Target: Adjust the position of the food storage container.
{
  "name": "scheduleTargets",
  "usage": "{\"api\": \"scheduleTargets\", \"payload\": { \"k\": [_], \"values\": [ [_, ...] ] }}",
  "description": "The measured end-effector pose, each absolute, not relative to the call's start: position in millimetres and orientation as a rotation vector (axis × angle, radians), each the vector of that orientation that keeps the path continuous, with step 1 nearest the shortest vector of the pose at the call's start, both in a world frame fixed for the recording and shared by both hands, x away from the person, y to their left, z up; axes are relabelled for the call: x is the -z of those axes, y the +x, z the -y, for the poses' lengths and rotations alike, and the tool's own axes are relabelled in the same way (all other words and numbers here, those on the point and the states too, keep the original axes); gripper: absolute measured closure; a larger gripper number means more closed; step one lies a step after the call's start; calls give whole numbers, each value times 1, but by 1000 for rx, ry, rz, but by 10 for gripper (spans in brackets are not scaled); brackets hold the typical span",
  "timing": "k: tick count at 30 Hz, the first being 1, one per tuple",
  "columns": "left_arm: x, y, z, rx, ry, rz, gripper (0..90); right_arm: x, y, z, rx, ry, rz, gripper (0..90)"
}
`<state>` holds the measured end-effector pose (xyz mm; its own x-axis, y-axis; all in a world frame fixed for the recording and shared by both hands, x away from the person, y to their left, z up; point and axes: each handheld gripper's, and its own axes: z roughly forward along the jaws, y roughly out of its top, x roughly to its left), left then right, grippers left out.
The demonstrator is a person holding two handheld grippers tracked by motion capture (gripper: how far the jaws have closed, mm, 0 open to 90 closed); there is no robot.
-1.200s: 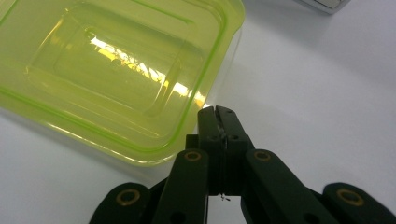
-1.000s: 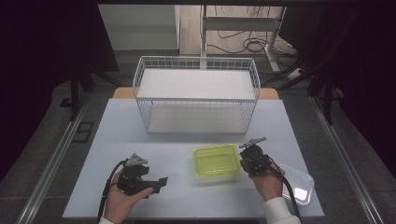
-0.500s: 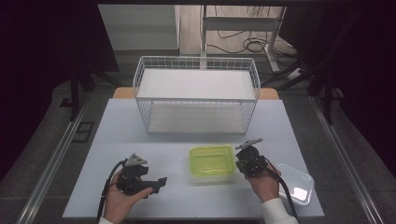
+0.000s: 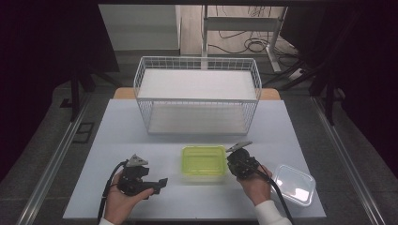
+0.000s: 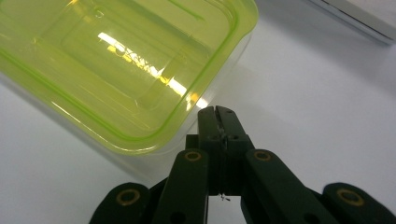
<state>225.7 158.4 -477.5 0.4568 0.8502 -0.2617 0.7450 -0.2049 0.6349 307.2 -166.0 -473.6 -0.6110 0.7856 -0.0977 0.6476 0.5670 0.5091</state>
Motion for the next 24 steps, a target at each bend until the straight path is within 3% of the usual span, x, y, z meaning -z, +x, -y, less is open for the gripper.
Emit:
{"api": "scheduleTargets", "payload": {
  "k": [10,18,20,24],
  "values": [
    [478,226,-160,-190,1988,-1331,178,477,308,146,-626,1109,-2500,890],
    [477,227,-167,-207,1963,-1338,179,466,301,161,-729,1120,-2423,876],
    [477,227,-169,-217,1952,-1341,181,463,299,168,-814,1163,-2409,829],
    [479,228,-172,-216,1940,-1346,186,456,295,182,-953,1246,-2353,542]
  ]
}}
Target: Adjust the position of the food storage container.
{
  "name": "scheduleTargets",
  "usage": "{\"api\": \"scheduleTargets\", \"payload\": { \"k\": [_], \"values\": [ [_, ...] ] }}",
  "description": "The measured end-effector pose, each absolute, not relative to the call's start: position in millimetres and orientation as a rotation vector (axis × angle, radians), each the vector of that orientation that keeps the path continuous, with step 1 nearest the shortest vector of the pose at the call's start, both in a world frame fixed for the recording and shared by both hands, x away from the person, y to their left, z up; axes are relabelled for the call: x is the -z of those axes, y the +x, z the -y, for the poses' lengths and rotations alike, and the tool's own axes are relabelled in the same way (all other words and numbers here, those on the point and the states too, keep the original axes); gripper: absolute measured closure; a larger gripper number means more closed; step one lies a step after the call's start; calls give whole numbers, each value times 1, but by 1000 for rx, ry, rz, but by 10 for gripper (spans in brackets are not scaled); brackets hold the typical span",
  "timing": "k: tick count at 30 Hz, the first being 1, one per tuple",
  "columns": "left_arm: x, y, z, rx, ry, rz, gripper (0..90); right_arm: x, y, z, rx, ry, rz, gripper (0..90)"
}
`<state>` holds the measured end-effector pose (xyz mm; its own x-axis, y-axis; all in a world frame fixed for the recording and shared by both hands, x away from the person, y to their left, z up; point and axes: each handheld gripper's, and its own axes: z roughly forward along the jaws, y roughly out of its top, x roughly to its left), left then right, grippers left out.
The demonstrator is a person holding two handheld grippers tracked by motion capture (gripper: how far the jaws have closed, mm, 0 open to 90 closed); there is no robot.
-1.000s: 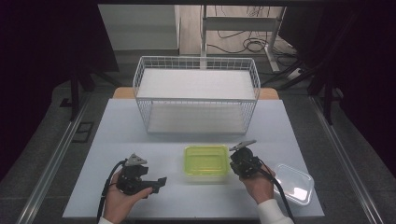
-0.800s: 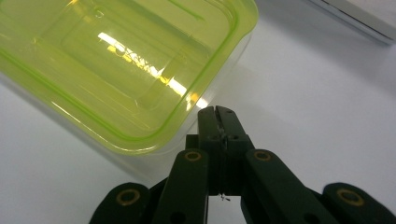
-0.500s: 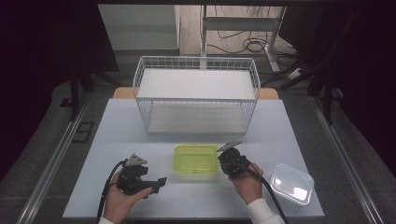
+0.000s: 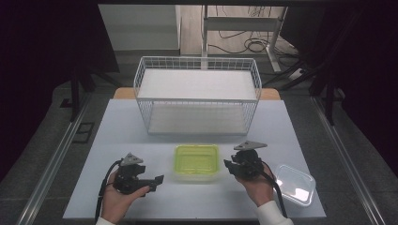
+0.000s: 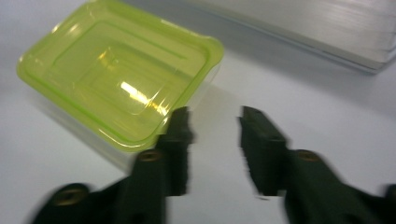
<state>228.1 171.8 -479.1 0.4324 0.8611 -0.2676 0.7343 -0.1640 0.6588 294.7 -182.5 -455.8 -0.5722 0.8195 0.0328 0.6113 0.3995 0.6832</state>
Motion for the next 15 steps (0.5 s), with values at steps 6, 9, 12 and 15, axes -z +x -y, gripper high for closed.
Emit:
{"api": "scheduleTargets", "payload": {
  "k": [6,9,12,15],
  "values": [
    [481,229,-177,-217,1921,-1356,193,448,292,194,-1089,1291,-2325,324],
    [480,230,-179,-218,1907,-1359,195,446,291,196,-1146,1302,-2348,299],
    [481,230,-179,-215,1900,-1364,197,446,291,198,-1170,1307,-2367,288],
    [480,229,-179,-216,1897,-1364,196,447,292,199,-1184,1324,-2382,279]
  ]
}}
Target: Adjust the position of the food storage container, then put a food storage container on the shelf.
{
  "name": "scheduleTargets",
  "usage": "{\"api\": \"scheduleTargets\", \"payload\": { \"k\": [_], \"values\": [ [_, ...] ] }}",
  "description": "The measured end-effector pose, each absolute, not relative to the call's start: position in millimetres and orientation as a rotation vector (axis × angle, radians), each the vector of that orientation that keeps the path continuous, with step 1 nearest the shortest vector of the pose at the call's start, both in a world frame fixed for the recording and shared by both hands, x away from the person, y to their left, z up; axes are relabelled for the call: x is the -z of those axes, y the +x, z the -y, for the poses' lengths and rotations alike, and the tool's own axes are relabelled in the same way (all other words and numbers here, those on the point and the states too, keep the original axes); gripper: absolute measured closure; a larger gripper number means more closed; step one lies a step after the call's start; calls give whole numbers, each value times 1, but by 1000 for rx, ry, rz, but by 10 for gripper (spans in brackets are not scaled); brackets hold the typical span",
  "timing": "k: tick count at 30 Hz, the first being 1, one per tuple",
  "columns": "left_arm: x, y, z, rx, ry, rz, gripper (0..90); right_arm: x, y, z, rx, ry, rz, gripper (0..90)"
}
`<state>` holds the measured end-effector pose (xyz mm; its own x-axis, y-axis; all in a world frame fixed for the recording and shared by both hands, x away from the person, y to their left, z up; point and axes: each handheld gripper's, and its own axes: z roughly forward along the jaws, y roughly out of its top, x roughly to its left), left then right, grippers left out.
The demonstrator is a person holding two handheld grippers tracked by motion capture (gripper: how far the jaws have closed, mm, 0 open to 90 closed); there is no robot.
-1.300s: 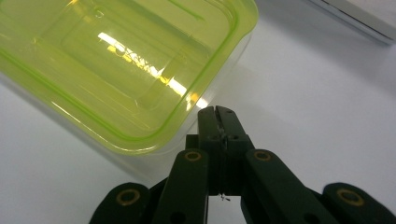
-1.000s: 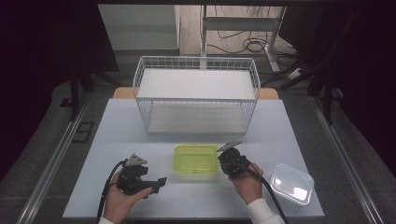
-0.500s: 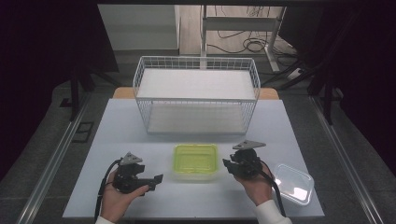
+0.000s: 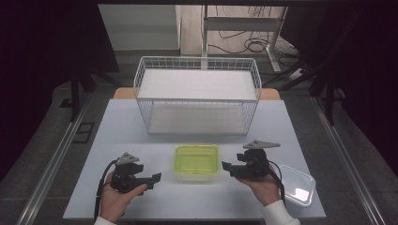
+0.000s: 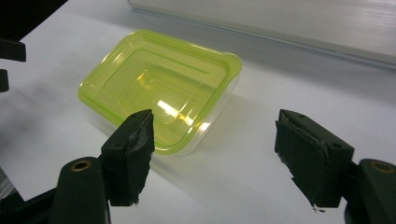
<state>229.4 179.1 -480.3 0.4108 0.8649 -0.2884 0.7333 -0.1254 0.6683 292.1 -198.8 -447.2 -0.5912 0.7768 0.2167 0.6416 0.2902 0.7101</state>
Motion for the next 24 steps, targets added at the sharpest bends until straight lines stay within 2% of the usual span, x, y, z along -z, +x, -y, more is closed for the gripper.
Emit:
{"api": "scheduleTargets", "payload": {
  "k": [6,13,24],
  "values": [
    [479,237,-178,-192,1886,-1368,206,448,294,197,-1187,1355,-2383,267],
    [478,256,-176,-143,1854,-1366,219,450,302,196,-1186,1383,-2390,294],
    [478,277,-176,-79,1824,-1414,293,451,316,191,-1218,1433,-2385,333]
  ]
}}
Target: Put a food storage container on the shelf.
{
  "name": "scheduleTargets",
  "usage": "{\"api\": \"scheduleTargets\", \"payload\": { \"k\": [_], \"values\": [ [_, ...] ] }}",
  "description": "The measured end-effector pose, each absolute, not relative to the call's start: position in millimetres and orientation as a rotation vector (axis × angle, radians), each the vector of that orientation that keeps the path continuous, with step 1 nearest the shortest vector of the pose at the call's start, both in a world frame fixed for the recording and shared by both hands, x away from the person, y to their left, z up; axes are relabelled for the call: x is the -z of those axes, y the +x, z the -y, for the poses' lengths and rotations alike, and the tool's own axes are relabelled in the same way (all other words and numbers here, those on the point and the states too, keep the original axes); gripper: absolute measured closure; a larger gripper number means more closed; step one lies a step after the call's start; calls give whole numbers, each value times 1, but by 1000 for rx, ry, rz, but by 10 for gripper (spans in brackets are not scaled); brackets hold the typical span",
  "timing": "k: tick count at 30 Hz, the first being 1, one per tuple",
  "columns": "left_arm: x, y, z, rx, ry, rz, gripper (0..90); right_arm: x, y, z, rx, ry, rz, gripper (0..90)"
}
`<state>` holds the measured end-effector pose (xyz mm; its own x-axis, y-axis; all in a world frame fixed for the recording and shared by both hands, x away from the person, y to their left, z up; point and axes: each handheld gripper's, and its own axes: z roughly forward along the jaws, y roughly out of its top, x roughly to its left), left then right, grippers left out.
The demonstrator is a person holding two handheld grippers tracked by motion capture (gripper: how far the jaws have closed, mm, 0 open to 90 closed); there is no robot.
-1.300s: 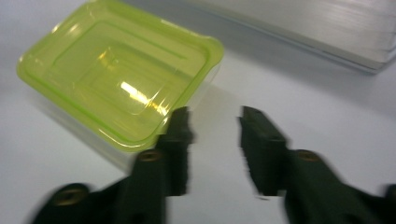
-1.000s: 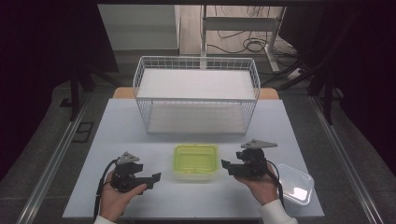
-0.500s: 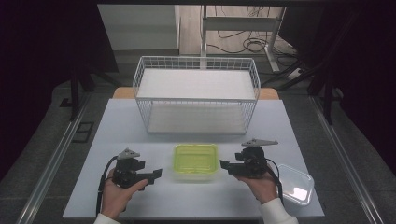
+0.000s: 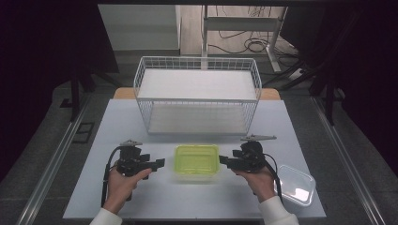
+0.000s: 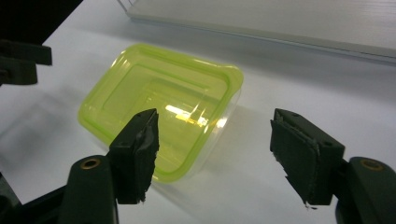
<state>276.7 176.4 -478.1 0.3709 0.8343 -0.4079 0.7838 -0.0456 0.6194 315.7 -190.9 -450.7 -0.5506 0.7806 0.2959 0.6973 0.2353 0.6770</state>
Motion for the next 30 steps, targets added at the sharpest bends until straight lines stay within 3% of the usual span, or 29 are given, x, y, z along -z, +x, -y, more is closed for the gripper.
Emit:
{"api": "scheduleTargets", "payload": {
  "k": [15,30],
  "values": [
    [491,321,-162,119,1802,-1403,395,457,339,165,-1195,1505,-2444,354],
    [504,326,-155,232,1792,-1386,488,474,345,165,-1141,1578,-2460,418]
  ]
}}
